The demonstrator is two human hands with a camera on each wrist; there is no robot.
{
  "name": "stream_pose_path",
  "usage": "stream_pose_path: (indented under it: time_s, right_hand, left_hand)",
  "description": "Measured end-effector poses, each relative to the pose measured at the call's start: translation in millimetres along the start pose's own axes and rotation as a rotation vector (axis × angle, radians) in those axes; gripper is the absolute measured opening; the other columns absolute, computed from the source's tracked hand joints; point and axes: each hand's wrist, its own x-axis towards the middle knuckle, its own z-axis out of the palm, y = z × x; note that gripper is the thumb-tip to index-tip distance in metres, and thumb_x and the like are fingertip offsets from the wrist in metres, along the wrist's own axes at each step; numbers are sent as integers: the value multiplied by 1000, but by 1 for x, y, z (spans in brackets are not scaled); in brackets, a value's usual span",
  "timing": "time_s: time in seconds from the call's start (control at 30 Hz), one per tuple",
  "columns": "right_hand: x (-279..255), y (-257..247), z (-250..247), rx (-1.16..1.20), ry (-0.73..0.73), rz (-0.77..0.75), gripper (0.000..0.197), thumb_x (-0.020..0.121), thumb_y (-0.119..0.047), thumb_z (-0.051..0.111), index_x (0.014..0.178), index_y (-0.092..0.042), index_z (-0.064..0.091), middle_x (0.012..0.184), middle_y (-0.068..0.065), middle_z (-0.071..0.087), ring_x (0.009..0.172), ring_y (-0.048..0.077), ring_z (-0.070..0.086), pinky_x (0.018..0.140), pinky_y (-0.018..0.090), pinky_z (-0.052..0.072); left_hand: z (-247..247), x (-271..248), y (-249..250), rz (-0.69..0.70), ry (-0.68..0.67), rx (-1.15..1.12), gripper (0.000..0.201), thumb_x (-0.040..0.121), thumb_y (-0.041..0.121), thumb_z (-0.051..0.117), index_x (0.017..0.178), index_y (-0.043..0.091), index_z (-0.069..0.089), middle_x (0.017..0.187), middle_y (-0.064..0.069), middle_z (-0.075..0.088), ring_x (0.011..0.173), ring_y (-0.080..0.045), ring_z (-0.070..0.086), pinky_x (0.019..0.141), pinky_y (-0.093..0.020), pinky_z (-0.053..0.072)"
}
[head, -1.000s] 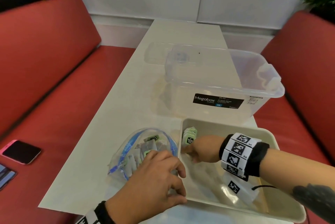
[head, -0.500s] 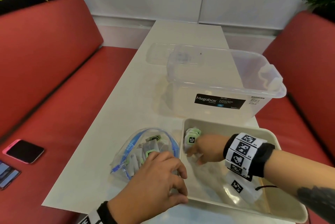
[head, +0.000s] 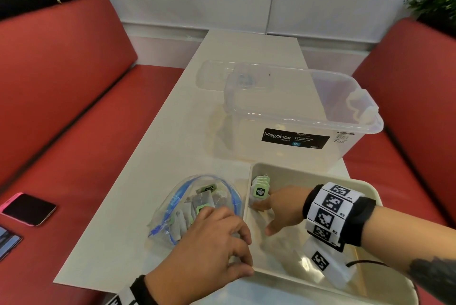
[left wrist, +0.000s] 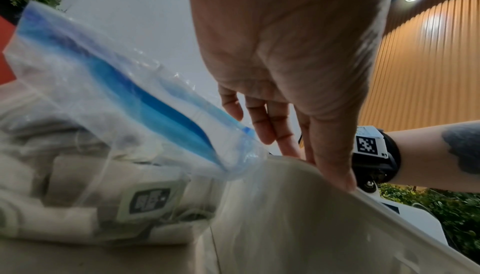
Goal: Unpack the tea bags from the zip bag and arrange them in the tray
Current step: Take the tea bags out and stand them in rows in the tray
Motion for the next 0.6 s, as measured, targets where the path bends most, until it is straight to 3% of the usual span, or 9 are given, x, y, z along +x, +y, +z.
stream_pose_path:
  time_s: [0.17, 0.33, 0.47, 0.6]
  right_hand:
    - [2, -2, -4, 23, -29, 0, 78, 85, -53, 57, 150, -30, 19, 146, 2, 42, 128, 24, 44, 104, 34, 34]
    - [3, -5, -5, 6, -21, 29, 80, 82, -55, 60, 148, -30, 22, 141, 4, 48, 123, 26, 49, 104, 38, 39]
    - [-3, -5, -8, -28, -42, 12, 81, 85, -53, 59, 150, -35, 15, 142, 3, 46, 125, 25, 46, 101, 32, 35]
    - [-7, -4, -9, -67, -82, 1, 73, 86, -53, 57, 148, -34, 22, 138, -2, 50, 123, 21, 47, 98, 28, 33]
  left_hand:
    - [0, 1, 2, 2, 8, 36, 27, 73, 66, 50, 72, 45, 66, 69, 24, 54, 82, 6, 41, 80, -25, 24]
    - [-1, 1, 3, 8, -6, 31, 28, 73, 66, 49, 72, 45, 67, 68, 24, 53, 79, 6, 41, 67, -21, 35]
    - [-1, 0, 4, 4, -11, 19, 28, 73, 66, 49, 72, 44, 66, 70, 24, 52, 80, 6, 41, 67, -18, 33]
    - [-2, 0, 4, 1, -18, 24, 29, 73, 66, 47, 73, 44, 66, 71, 24, 52, 81, 6, 40, 67, -15, 31]
